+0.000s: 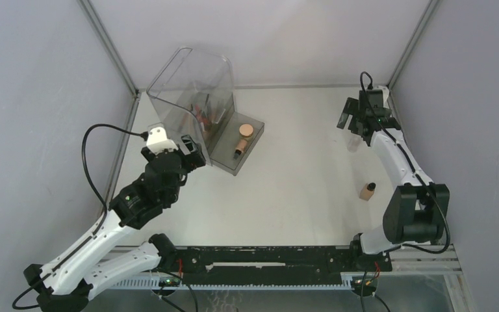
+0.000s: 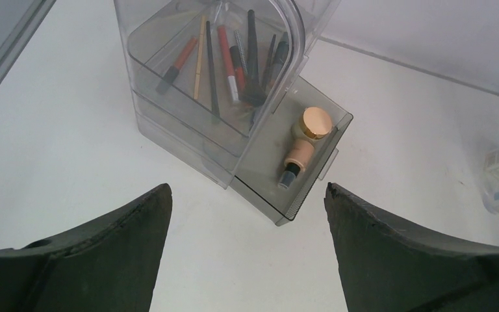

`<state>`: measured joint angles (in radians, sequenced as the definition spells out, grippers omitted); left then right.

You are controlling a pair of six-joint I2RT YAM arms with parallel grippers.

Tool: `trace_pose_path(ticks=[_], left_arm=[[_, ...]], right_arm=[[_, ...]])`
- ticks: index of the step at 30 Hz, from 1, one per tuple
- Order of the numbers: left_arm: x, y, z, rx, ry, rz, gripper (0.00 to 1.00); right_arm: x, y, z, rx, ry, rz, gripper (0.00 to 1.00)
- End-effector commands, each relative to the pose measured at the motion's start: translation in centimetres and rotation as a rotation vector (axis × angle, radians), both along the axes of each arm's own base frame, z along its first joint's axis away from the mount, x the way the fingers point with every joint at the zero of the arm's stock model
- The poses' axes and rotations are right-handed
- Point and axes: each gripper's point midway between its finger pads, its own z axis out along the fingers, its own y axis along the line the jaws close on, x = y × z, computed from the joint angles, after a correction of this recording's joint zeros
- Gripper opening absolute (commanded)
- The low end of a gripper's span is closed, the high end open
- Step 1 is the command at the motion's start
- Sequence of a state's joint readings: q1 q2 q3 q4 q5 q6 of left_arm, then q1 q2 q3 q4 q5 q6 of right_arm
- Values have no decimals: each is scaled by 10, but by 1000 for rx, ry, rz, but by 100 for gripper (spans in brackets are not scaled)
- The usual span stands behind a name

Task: Organize the makeup
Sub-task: Place the makeup in the drawer, then pick up the makeup from the center of the board.

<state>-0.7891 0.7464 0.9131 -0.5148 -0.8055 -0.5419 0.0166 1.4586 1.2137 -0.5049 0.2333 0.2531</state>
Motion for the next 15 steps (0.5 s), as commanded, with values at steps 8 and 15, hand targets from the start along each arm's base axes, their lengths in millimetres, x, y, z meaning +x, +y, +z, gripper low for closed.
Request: trace_pose_path(ticks=[8, 15], left_arm=[[0, 2, 9, -28, -37, 3, 91], [-4, 12, 12, -19, -47, 32, 91]], right_arm=[[33, -38, -48, -126, 160, -51, 98], [44, -51, -68, -126, 194, -76, 76]])
